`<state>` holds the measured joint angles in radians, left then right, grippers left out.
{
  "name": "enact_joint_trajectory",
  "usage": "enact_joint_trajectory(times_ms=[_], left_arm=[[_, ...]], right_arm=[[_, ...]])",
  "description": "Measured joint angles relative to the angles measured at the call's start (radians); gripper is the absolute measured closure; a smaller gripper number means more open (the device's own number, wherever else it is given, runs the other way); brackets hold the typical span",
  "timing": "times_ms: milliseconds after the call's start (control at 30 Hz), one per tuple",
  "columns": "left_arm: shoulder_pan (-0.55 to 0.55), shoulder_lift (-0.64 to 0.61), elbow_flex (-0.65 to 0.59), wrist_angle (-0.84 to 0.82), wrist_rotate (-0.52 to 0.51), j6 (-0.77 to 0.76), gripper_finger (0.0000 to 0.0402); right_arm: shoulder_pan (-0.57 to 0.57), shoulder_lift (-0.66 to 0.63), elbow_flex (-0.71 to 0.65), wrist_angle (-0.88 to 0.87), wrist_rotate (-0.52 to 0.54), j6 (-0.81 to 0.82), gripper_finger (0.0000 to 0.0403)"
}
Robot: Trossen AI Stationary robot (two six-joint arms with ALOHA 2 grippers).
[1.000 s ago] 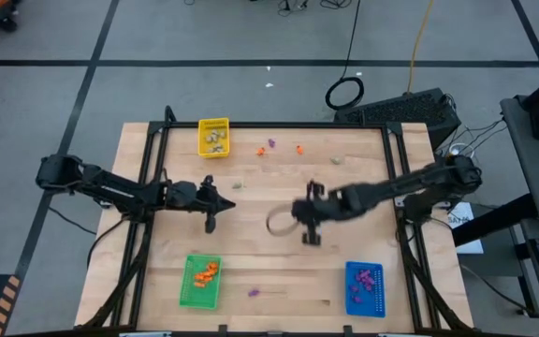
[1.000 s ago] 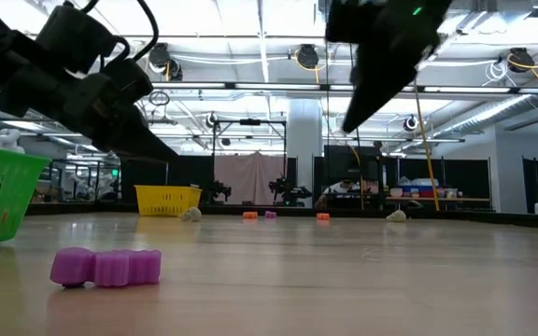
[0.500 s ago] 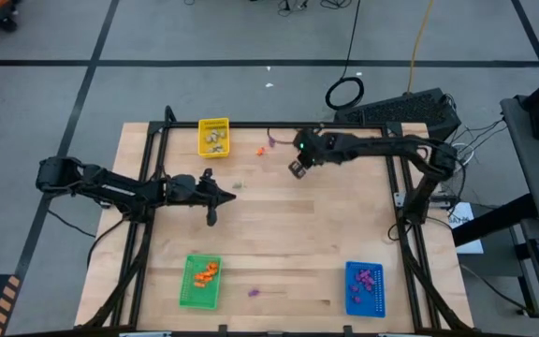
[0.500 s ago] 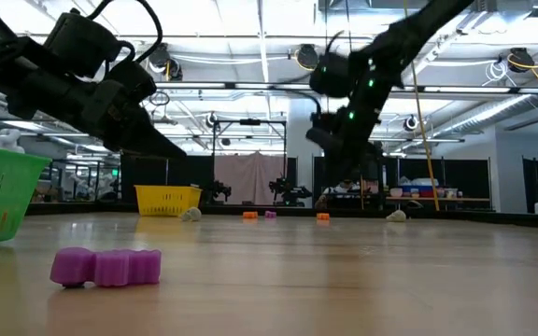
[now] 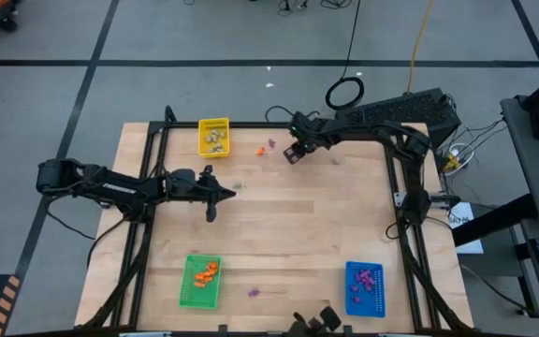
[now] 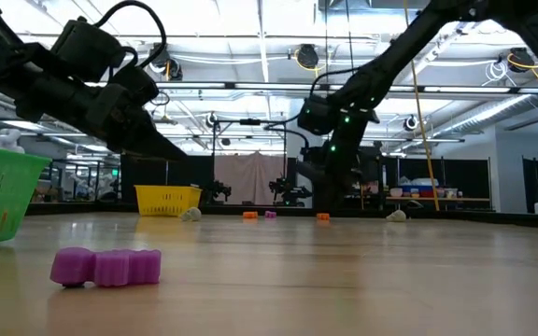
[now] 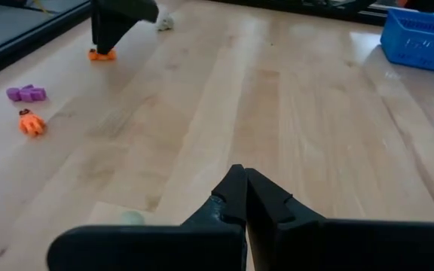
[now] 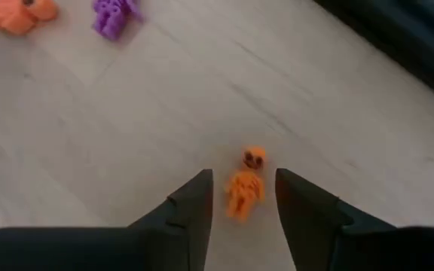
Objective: Sort Halloween decoration
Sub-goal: Put the orange skeleton toy into the green bin
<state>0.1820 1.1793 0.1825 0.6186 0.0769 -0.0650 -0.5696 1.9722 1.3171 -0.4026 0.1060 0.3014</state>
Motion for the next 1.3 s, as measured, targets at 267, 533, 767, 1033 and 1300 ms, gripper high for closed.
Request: enact_joint_trajectory(times_ms=[267, 533, 767, 1033, 1300], left_arm=[[0.003, 0.000, -0.092, 0.125, -0.001, -0.031, 0.0402], [0.050, -0.030, -0.177, 0.207, -0.007, -0.037, 0.0401], [0.096, -0.052, -0.177, 0.211, -0.009, -0.023, 0.0401], [0.152, -0.053, -0.177, 0.210, -0.010, -0.006, 0.0401], [0.190, -0.053, -0.177, 0.211, -0.010, -0.005, 0.0401]], right_arm=[[-0.025, 0.054, 0.034, -0.010, -0.005, -0.014, 0.0316], [-0.025, 0.052, 0.036, -0.022, -0.068, -0.113, 0.0394], [0.091, -0.023, 0.033, -0.035, -0.126, -0.142, 0.0391], [0.392, -0.075, 0.034, 0.068, -0.115, -0.108, 0.0393], [0.664, -0.012, 0.054, 0.454, -0.110, -0.080, 0.0393]])
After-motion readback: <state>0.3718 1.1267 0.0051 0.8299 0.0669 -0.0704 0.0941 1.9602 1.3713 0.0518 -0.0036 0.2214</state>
